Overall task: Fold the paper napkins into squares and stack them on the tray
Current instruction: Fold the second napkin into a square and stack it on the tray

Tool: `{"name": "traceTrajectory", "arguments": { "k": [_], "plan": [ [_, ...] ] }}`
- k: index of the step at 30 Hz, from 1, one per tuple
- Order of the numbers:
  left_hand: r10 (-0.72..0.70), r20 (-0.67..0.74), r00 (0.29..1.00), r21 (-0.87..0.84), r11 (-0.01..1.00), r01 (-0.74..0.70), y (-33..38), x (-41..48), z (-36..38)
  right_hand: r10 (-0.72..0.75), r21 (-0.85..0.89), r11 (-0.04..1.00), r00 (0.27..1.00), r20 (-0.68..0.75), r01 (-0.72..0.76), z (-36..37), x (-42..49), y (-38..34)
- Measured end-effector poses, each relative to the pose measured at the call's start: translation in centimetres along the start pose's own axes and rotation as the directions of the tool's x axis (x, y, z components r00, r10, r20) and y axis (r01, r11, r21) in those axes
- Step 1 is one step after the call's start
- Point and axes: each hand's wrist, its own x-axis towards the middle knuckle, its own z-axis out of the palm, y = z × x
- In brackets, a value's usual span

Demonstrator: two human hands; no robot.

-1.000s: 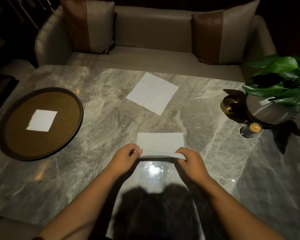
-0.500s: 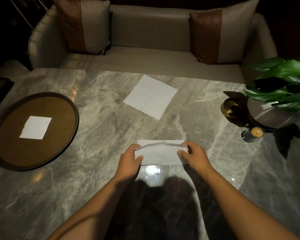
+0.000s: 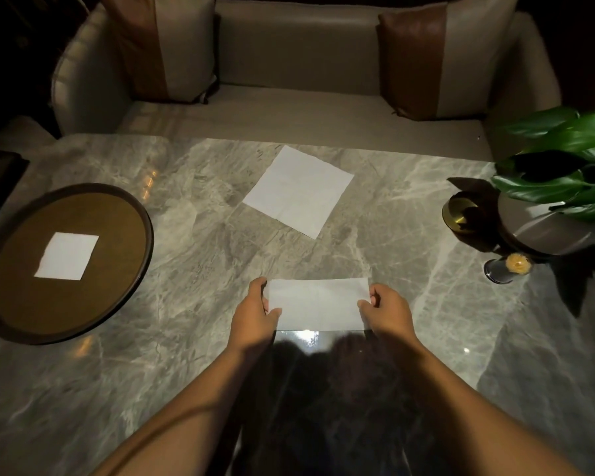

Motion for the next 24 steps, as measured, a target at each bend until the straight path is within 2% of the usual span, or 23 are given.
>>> {"name": "traceTrajectory", "arguments": {
  "k": [4, 7, 9, 11, 14, 16, 18, 21, 24],
  "plan": [
    [0.053, 0.021, 0.998, 0.088, 0.995, -0.055, -0.1, 0.1, -0.2, 0.015, 0.081, 0.997, 1.000, -0.015, -0.014, -0.3, -0.5, -0.1],
    [-0.011, -0.074, 0.997, 0.053, 0.998, 0.015, -0.1, -0.2, -0.2, -0.004, 0.076, 0.997, 0.999, -0.054, 0.008, -0.6, -0.7, -0.1],
    [-0.058, -0.165, 0.985, -0.095, 0.995, 0.042, 1.1, -0.5, 0.3, -0.089, -0.025, 0.996, 0.991, -0.104, 0.086, -0.5, -0.7, -0.5],
    [0.036, -0.157, 0.987, -0.107, 0.993, -0.053, 2.8, -0.6, 1.4, -0.235, -0.107, 0.969, 0.964, -0.122, 0.223, 0.0, -0.8, -1.4],
    [0.183, -0.040, 0.982, 0.050, 0.982, -0.181, 4.7, -0.9, 3.1, -0.504, -0.198, 0.846, 0.864, 0.004, 0.495, 1.4, -1.8, -3.0],
    [0.266, 0.023, 0.964, 0.195, 0.944, -0.265, 4.6, -0.9, 3.6, -0.590, -0.232, 0.772, 0.803, 0.087, 0.592, 2.2, -2.5, -3.5],
    [0.323, 0.116, 0.939, 0.336, 0.877, -0.343, 4.0, -0.8, 3.8, -0.617, -0.276, 0.728, 0.775, 0.136, 0.628, 2.8, -2.4, -3.3],
    [0.333, 0.189, 0.924, 0.462, 0.800, -0.383, 3.1, -0.5, 3.7, -0.514, -0.396, 0.716, 0.818, 0.258, 0.575, 3.1, -2.0, -3.1],
    [0.323, 0.224, 0.920, 0.506, 0.768, -0.393, 2.4, -0.3, 3.8, -0.528, -0.383, 0.720, 0.815, 0.239, 0.579, 2.9, -2.4, -3.1]
  ]
}}
